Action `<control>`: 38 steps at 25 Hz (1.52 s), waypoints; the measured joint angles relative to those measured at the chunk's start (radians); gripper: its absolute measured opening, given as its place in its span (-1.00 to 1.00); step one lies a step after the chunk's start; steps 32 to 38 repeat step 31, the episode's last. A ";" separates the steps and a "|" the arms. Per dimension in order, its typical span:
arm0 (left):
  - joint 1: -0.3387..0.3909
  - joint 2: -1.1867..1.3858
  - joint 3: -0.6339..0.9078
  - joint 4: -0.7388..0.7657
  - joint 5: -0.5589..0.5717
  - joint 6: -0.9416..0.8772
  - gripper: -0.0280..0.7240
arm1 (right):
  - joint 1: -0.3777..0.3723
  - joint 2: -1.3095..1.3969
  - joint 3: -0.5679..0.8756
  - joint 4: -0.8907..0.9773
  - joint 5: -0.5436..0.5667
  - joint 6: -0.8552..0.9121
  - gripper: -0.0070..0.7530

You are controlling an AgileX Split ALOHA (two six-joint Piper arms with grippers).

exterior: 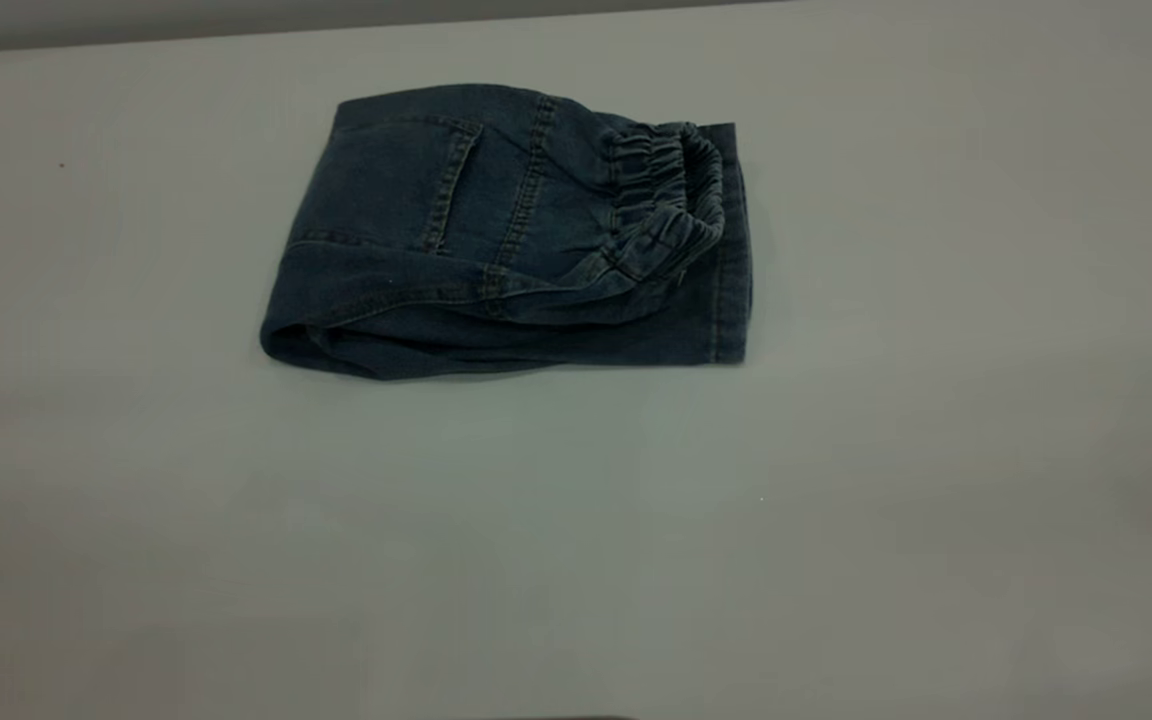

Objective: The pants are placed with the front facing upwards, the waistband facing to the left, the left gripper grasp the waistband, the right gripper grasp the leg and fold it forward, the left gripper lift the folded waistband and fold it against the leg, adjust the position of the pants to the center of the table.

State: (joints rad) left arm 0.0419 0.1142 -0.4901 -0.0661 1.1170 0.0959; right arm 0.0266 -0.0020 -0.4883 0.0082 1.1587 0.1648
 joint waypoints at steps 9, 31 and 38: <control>0.000 -0.128 0.000 0.000 0.005 0.000 0.56 | 0.000 -0.009 0.000 0.000 0.004 0.000 0.12; 0.000 -0.133 0.000 0.000 0.009 0.000 0.56 | 0.000 -0.009 0.000 0.000 0.005 0.000 0.12; 0.000 -0.133 0.000 0.000 0.009 0.000 0.56 | 0.000 -0.009 0.000 0.000 0.005 0.000 0.12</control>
